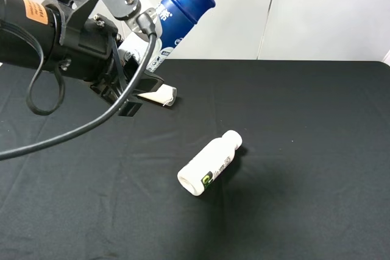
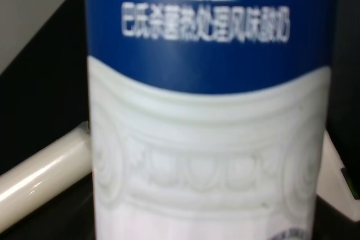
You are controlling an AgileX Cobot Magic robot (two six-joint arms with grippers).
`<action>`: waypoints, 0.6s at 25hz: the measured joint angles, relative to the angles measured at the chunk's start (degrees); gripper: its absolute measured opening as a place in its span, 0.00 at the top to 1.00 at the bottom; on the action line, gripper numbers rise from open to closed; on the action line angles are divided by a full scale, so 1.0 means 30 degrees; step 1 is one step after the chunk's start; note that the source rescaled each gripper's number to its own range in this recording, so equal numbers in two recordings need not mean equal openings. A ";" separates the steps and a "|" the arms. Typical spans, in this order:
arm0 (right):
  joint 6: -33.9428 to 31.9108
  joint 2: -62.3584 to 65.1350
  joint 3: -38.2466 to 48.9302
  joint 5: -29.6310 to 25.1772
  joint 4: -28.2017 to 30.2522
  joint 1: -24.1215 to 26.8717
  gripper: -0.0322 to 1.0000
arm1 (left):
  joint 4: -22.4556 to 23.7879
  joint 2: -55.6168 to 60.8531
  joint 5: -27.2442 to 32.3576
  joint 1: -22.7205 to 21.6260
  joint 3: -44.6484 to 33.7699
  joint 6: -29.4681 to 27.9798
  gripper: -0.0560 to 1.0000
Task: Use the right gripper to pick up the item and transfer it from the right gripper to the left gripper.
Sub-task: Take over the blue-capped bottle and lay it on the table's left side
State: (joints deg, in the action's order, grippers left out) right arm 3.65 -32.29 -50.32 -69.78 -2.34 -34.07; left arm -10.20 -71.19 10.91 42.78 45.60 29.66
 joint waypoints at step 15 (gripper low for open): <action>-0.2807 0.8022 0.6644 0.1743 0.1375 0.0000 0.00 | 0.0000 0.0000 0.0000 0.0000 0.0000 0.0000 0.92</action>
State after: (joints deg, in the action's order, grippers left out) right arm -4.77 -8.22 -30.38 -64.55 1.78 -34.07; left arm -10.20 -71.19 10.91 42.78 45.60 29.66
